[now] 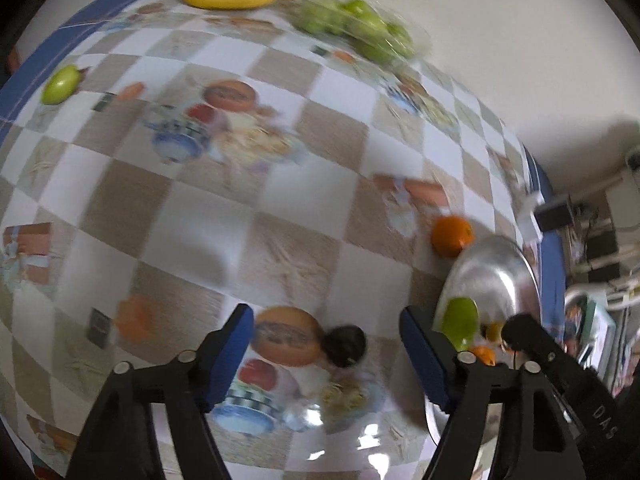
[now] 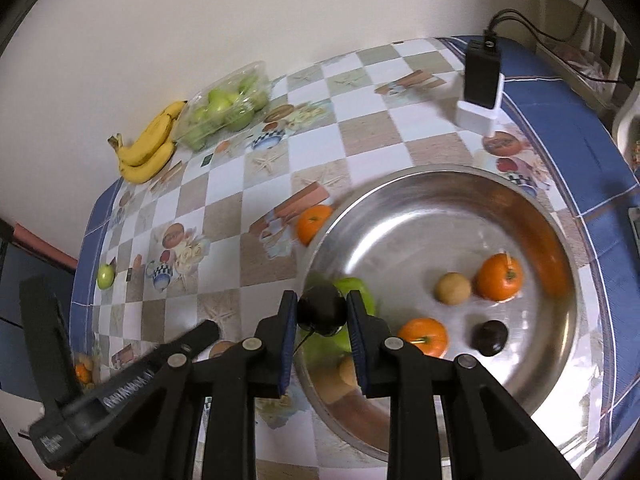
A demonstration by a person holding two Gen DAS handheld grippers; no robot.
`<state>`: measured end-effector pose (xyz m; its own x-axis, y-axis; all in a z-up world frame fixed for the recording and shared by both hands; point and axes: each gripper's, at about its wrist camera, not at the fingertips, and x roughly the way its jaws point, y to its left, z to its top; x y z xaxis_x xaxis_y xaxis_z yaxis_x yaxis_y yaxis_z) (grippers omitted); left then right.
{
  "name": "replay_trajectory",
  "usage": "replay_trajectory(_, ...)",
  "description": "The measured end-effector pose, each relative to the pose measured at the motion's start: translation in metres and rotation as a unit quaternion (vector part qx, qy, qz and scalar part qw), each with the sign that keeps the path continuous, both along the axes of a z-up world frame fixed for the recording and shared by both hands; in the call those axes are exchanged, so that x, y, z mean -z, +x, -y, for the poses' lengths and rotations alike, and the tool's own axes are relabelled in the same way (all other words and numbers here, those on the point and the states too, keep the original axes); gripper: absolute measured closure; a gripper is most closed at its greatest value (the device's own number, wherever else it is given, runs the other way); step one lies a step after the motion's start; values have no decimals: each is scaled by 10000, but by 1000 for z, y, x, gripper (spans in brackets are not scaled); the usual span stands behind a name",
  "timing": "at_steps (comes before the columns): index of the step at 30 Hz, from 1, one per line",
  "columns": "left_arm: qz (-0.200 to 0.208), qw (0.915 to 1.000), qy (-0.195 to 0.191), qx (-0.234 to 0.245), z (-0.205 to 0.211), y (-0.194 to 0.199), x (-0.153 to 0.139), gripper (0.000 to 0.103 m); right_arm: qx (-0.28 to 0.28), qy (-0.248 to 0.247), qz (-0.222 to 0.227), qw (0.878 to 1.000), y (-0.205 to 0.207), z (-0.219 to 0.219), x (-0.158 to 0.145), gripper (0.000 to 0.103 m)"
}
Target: Organize fruits
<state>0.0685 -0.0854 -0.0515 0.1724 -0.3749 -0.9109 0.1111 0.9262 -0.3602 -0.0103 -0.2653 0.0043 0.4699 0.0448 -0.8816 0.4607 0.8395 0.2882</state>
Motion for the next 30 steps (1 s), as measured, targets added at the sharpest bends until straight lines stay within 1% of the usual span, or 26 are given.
replay_trajectory(1, -32, 10000, 14, 61, 5, -2, 2, 32, 6, -5, -8, 10000, -1, 1, 0, 77)
replay_trajectory(3, -45, 9998, 105, 150, 13, -5, 5, 33, 8, 1, -21, 10000, -3, 4, 0, 77)
replay_trajectory(5, -51, 9996, 189, 219, 19, -6, 8, 39, 8, -8, -33, 10000, -5, 6, 1, 77)
replay_trajectory(10, -232, 9994, 141, 226, 24, -6, 18, 55, 20, 13, -45, 10000, -8, 9, 2, 77)
replay_trajectory(12, -264, 9993, 157, 220, 25, -6, 20, 58, 20, 27, -48, 10000, -8, 10, 2, 77)
replay_trajectory(14, -294, 9992, 147, 219, 25, -6, 22, 65, 32, 53, -48, 10000, -9, 10, 3, 77)
replay_trajectory(15, -312, 9992, 141, 214, 25, -6, 23, 65, 37, 64, -44, 10000, -9, 11, 3, 77)
replay_trajectory(17, -327, 9992, 111, 193, 25, -6, 25, 70, 37, 79, -31, 10000, -10, 11, 2, 77)
replay_trajectory(22, -300, 9993, 76, 186, 24, -5, 23, 75, 50, 105, -25, 9999, -10, 12, 2, 77)
replay_trajectory(27, -286, 9995, 20, 162, 22, -4, 20, 76, 86, 145, -44, 9998, -11, 15, 3, 77)
replay_trajectory(30, -184, 9997, -79, 126, 17, -3, 11, 76, 134, 170, -29, 9998, -12, 19, 2, 77)
